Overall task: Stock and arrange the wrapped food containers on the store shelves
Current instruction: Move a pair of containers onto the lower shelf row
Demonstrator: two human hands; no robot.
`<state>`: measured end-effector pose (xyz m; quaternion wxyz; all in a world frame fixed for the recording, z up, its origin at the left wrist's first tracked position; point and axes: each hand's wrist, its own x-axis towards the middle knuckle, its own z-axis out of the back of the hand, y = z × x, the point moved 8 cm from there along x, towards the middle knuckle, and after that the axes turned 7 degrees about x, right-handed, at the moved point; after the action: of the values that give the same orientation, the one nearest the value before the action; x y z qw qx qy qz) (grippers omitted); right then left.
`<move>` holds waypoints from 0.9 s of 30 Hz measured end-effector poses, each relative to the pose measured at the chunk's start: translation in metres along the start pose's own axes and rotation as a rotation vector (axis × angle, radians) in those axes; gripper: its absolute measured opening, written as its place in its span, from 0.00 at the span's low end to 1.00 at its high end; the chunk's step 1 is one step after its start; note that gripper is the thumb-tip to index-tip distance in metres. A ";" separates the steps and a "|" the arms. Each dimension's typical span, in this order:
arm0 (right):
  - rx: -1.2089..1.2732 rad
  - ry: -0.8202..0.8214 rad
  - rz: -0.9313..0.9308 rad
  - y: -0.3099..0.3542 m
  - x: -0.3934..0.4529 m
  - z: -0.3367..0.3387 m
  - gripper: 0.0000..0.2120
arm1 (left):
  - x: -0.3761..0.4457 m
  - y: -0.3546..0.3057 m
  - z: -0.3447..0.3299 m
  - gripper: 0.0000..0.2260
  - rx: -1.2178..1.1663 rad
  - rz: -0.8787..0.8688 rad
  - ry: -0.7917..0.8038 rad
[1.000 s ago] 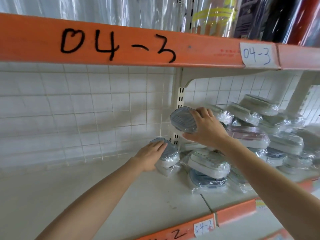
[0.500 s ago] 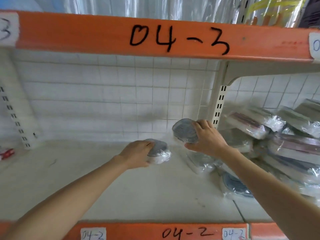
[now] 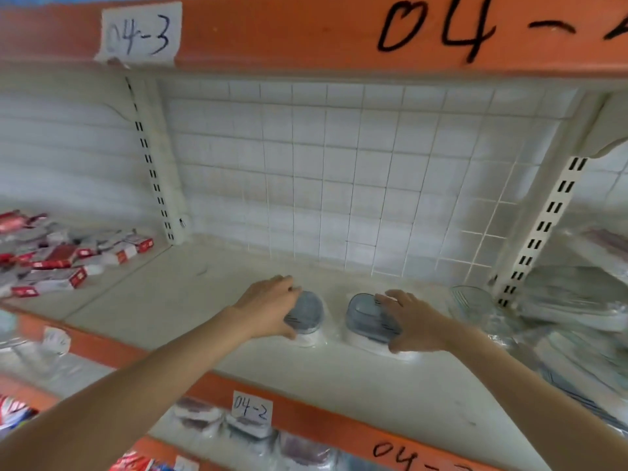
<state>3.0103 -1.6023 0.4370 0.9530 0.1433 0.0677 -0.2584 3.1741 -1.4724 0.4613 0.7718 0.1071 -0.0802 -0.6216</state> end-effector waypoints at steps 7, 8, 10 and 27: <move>0.055 -0.298 -0.039 0.011 0.002 -0.006 0.40 | 0.012 0.019 -0.026 0.43 -0.539 0.117 0.176; 0.060 -0.340 -0.039 0.011 0.001 -0.006 0.40 | 0.012 0.018 -0.025 0.43 -0.542 0.125 0.153; 0.071 -0.372 -0.032 0.008 0.001 -0.007 0.39 | 0.011 0.018 -0.027 0.42 -0.536 0.147 0.121; -0.026 -0.811 0.047 0.069 -0.092 0.015 0.45 | -0.089 -0.017 0.038 0.41 -0.274 0.330 -0.524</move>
<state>2.9678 -1.5065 0.4864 0.9098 0.0191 -0.3136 -0.2712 3.1289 -1.3912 0.4938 0.8224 -0.1755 -0.2078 -0.4996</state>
